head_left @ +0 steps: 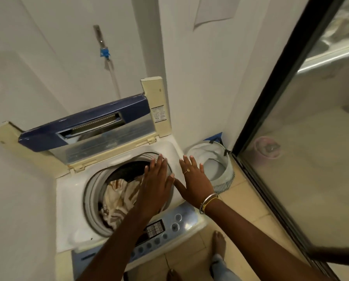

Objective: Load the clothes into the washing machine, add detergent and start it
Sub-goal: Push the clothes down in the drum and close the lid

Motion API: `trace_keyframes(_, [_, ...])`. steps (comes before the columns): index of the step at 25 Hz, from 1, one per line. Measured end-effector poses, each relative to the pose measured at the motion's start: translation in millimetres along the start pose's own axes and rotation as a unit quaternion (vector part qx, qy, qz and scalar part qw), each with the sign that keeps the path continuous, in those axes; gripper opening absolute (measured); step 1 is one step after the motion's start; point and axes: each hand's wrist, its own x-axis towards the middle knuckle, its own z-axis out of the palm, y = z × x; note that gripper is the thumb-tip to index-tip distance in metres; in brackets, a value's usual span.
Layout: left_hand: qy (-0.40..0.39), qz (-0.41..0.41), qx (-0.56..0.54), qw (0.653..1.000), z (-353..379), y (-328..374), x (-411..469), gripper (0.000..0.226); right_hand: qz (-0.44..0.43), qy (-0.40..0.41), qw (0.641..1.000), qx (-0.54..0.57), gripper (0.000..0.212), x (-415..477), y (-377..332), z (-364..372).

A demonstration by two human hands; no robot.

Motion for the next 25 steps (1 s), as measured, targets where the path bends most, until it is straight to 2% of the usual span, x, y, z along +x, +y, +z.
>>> trace_keyframes(7, [-0.051,0.019,0.014,0.998,41,48,58,0.067,0.055,-0.018,0.997,0.043,0.075,19,83,-14])
trace_keyframes(13, [-0.072,0.032,0.019,0.997,58,71,87,0.054,0.081,-0.032,0.994,0.063,0.078,31,115,-13])
trace_keyframes(21, [-0.063,0.005,0.039,0.997,43,65,76,0.055,0.073,-0.027,0.995,0.065,0.077,27,104,-12])
trace_keyframes(25, [-0.028,-0.037,0.037,0.998,12,35,43,0.071,0.017,-0.001,0.999,0.051,0.076,31,58,-9])
